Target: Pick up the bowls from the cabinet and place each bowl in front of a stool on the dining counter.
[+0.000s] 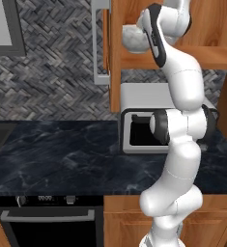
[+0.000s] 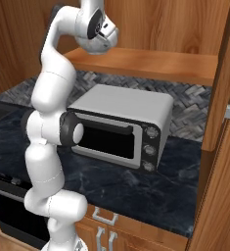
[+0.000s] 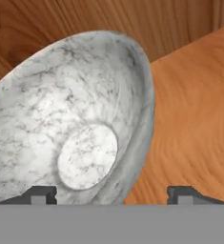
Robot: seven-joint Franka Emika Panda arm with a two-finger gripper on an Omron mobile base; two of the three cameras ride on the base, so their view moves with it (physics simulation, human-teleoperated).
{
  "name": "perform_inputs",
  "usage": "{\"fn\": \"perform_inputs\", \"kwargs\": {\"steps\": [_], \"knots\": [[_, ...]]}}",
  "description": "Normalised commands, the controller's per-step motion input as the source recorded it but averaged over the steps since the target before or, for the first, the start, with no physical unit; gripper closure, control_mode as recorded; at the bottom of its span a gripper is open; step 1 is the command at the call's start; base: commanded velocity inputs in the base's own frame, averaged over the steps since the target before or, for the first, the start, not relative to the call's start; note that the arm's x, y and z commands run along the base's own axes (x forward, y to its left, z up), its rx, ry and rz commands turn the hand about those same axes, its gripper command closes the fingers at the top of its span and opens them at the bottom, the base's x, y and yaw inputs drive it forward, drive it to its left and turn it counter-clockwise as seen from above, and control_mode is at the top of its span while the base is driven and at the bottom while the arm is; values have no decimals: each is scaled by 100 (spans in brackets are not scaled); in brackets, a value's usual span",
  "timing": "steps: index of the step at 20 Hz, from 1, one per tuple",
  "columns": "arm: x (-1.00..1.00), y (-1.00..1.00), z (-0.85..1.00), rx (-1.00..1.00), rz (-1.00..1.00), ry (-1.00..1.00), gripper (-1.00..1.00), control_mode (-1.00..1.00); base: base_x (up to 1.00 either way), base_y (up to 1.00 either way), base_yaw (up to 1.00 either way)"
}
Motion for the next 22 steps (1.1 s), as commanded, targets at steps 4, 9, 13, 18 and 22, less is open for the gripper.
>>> {"fn": "perform_inputs", "kwargs": {"steps": [4, 9, 13, 18, 22], "knots": [[0, 0, -35, -1, -1, 27, 100, -100, 0, 0, 0], [-2, 0, -32, 0, -1, 10, 100, -100, 0, 0, 0], [-53, 0, -15, 0, -4, -2, 100, -100, 0, 0, 0], [-100, -1, -3, 1, -10, -3, 100, -100, 0, 0, 0], [-100, 0, 0, 1, -9, 0, 100, -100, 0, 0, 0]]}}
